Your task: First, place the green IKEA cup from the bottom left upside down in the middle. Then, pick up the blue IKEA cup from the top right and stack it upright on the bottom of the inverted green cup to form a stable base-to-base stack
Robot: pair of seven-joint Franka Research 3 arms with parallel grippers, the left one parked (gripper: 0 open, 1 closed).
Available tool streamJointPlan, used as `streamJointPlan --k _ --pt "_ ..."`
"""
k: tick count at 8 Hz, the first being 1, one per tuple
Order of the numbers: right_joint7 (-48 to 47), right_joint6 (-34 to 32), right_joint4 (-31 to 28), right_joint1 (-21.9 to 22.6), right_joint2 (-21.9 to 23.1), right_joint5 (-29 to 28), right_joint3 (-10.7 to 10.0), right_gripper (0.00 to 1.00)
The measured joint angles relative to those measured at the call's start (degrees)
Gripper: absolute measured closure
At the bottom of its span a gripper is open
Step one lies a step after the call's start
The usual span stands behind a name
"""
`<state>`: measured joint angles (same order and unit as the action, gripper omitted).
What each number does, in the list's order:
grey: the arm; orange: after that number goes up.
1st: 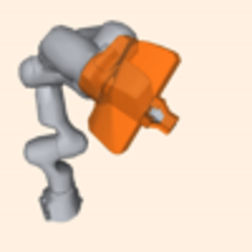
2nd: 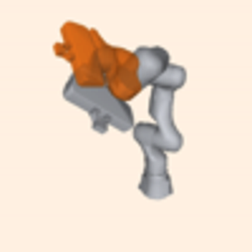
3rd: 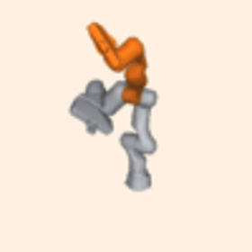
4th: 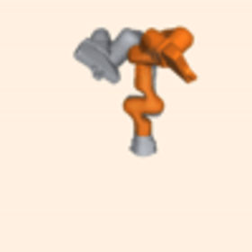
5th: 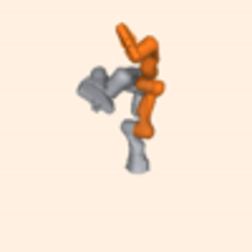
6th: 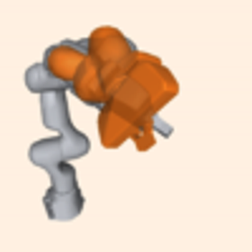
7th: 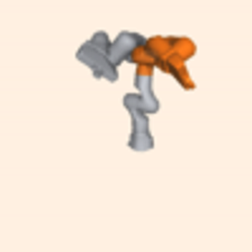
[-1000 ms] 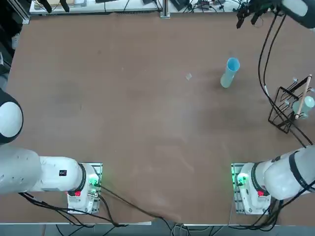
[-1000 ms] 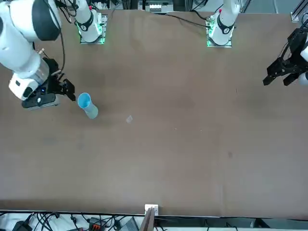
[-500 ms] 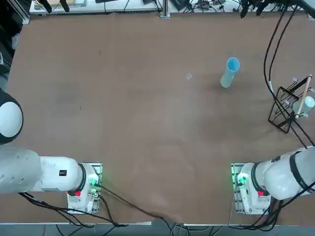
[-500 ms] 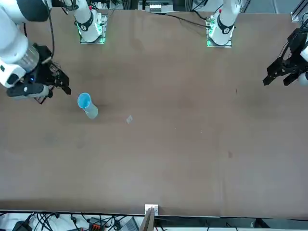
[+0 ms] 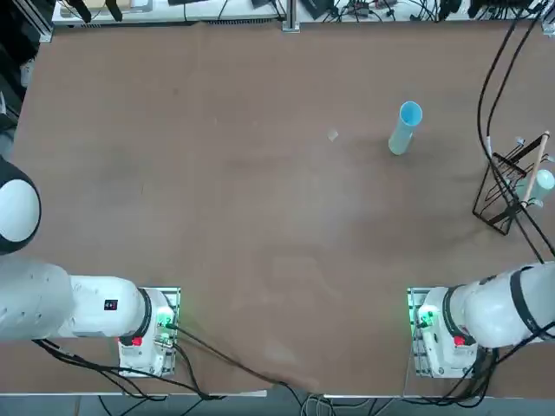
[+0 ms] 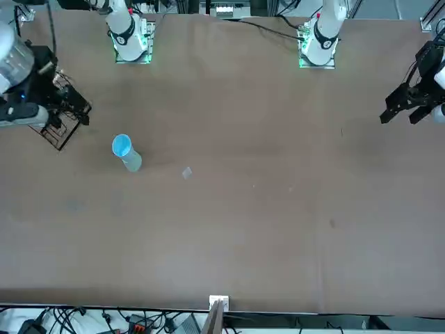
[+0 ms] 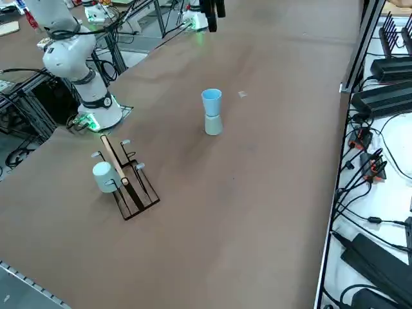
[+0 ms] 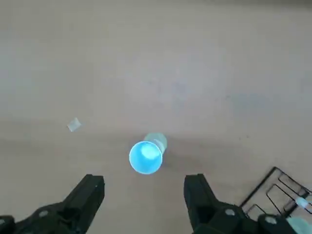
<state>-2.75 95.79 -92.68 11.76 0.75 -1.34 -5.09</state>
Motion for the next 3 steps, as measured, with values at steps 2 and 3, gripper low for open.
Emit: streamJointPlan --k 2,3 --pt "0.0 -1.7 0.4 -4.7 0.6 0.0 3.6 0.00" --pt "0.1 -2.3 0.4 -6.2 0.7 0.0 4.3 0.00"
